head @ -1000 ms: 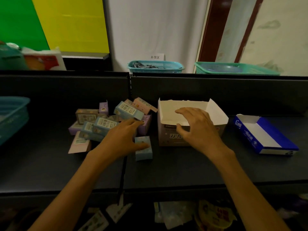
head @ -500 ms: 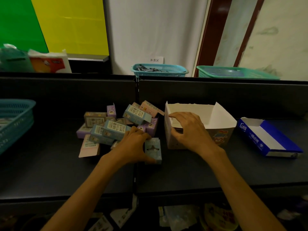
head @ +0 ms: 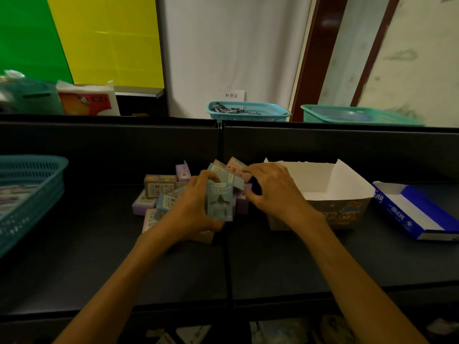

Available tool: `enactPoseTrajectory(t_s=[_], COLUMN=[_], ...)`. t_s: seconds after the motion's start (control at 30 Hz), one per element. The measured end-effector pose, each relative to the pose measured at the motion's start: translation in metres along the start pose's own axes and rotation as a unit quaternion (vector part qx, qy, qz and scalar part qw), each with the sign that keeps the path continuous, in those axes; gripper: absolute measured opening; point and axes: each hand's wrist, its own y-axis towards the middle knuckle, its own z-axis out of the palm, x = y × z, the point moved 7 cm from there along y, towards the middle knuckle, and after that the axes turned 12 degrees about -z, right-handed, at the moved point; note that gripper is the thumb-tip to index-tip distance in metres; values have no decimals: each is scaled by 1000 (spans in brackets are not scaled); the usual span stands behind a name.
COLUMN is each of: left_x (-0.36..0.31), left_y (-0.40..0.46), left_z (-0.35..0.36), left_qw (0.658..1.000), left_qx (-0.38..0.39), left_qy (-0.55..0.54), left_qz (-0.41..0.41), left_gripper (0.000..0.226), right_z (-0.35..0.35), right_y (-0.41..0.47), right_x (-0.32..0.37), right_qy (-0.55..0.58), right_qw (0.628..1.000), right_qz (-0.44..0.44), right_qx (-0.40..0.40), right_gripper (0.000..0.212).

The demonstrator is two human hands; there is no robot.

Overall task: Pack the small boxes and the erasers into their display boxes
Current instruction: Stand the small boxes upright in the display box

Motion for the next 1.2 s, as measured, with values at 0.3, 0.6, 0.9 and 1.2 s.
enactPoseTrajectory(t_s=[0.3, 0.6, 0.9, 1.2], left_x=[33, 48, 33, -19], left_y=[4, 14, 23, 43], left_z=[-70, -82, -82, -59], left_qw=[996, 992, 982, 970], left_qx=[-69, -99, -143, -157], left_qy=[-64, -71, -110, -168], left_qz=[4, 22, 57, 82], left_gripper=[67, 50, 38, 75], right_z=[49, 67, 13, -90], right_y=[46, 51, 45, -8], right_x=[22, 11, 11, -54], right_qy=[-22, -44, -60, 151], right_qw=[997, 994, 995, 956], right_qz=[20, 65, 51, 128], right_qx=[77, 77, -58, -216], right_gripper=[56, 60, 41, 33])
